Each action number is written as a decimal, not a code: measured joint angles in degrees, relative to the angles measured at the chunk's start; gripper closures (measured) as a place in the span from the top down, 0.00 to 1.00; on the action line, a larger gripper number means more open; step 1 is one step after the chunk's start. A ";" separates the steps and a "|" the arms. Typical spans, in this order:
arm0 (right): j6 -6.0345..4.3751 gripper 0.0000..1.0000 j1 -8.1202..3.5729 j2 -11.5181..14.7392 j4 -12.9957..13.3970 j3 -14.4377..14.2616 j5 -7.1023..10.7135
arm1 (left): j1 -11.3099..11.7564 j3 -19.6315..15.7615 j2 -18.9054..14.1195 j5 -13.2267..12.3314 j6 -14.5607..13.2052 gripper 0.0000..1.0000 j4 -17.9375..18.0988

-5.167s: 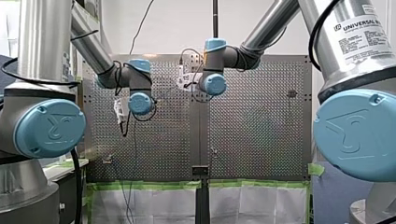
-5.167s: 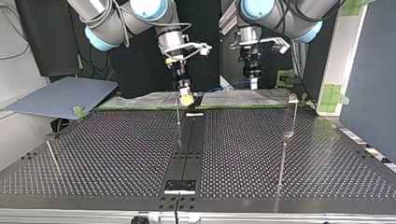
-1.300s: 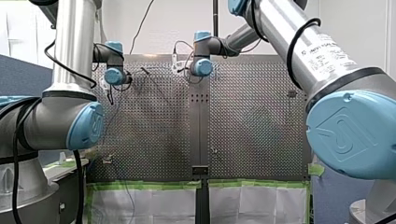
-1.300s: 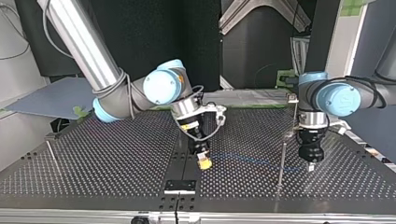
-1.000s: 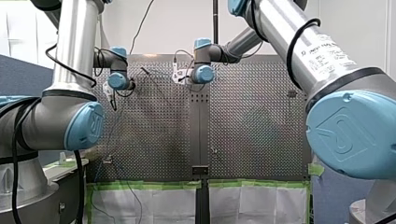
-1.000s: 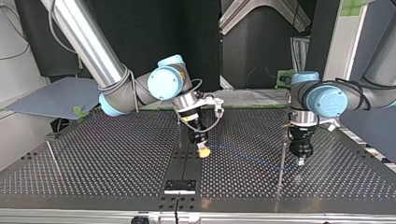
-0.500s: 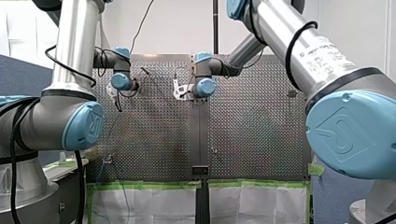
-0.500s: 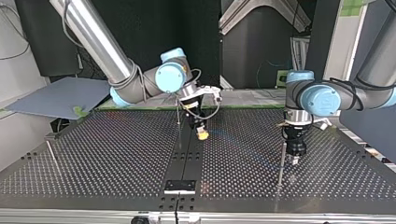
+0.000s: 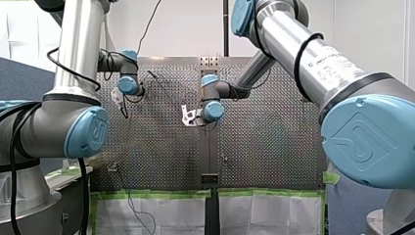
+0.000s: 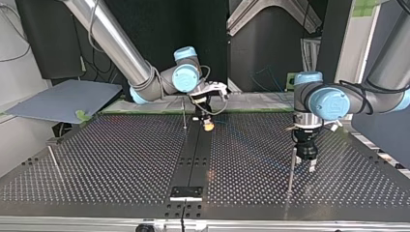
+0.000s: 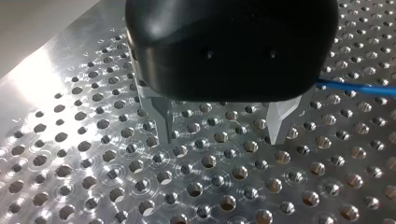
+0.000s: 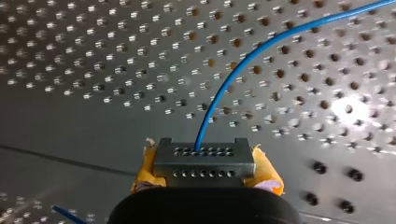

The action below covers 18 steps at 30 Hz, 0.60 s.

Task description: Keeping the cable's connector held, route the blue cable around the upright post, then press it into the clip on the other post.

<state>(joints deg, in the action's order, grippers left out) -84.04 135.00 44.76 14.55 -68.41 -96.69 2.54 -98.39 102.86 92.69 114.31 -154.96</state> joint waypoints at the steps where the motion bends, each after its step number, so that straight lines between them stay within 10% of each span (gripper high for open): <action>1: -0.09 0.00 -0.06 -0.15 0.35 -0.36 -0.02 | -0.07 0.01 0.07 -0.07 0.08 0.99 0.01; 18: -0.87 0.00 -0.15 -6.50 7.28 -5.36 -2.45 | -0.70 0.05 2.34 -1.68 0.55 0.99 0.09</action>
<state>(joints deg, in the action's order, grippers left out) -84.91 134.85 38.26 21.83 -73.76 -99.15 1.84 -98.34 105.20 91.01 114.87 -154.87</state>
